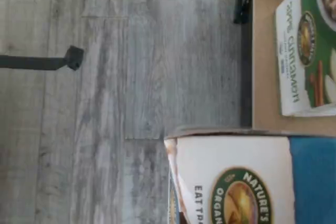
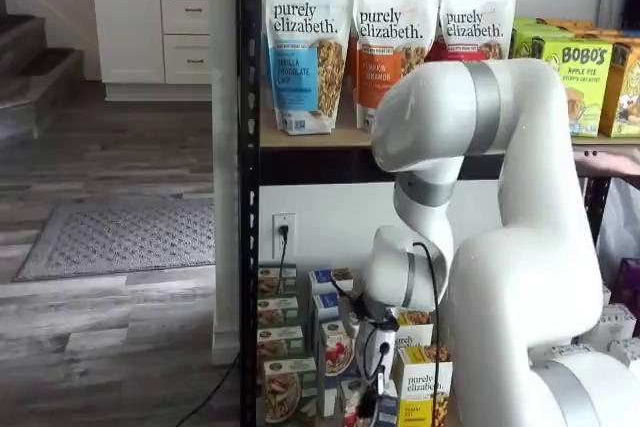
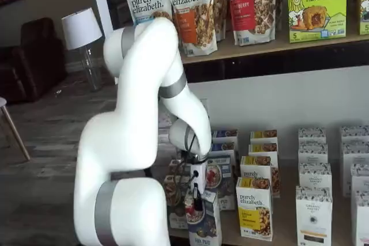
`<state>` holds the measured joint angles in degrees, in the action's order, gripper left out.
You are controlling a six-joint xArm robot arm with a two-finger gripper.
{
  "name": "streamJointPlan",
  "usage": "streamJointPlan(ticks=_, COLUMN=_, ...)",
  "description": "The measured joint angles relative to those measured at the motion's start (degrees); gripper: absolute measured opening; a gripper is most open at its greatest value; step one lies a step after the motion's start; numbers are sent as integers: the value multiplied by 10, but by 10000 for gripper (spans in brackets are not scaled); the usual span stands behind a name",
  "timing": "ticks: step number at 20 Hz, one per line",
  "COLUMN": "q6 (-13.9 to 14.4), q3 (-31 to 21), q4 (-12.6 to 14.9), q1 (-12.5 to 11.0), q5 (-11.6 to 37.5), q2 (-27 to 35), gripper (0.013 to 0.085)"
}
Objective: Pick up the blue and white box that is on the bottom shelf, the second box from the left
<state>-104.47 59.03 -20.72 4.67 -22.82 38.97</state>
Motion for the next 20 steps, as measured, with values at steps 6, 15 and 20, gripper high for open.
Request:
streamJointPlan(ticks=6, q6=1, q3=-60, q4=-3, q1=6, q5=20, q2=-43, gripper=410)
streamJointPlan(ticks=15, q6=48, q3=-143, q4=38, q1=14, q5=12, q2=-132, gripper=410)
streamJointPlan(ticks=20, q6=67, q3=-192, q4=52, q1=18, q5=3, q2=-198, gripper=410)
